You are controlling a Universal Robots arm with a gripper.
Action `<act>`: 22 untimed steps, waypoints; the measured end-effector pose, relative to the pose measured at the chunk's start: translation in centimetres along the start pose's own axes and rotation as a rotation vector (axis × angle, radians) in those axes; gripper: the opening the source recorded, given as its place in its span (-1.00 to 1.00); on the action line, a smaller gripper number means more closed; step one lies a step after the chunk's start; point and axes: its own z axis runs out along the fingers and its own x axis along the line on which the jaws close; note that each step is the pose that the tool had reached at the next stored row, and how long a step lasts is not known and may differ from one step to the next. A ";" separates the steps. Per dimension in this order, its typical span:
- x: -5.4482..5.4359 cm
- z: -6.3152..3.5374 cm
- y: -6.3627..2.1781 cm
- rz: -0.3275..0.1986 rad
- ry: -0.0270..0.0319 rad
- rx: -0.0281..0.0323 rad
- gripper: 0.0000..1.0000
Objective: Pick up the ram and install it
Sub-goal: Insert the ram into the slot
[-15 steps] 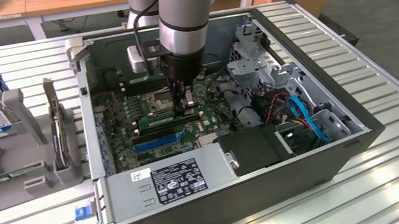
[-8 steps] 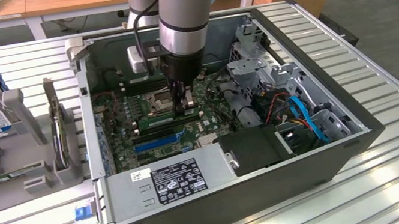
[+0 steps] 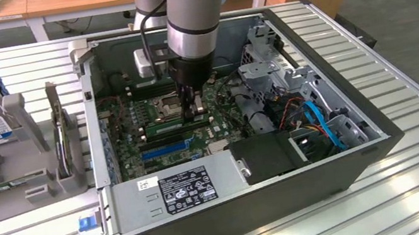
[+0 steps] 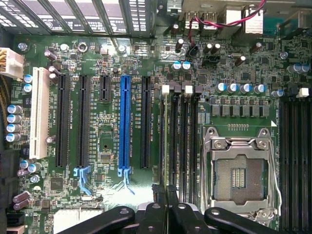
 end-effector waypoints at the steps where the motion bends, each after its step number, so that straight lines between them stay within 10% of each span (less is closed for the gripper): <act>1: 0.0 0.02 0.00 0.000 0.0000 0.0000 -0.76; 22: 0.0 0.41 -0.02 0.000 -0.0004 0.0001 -0.76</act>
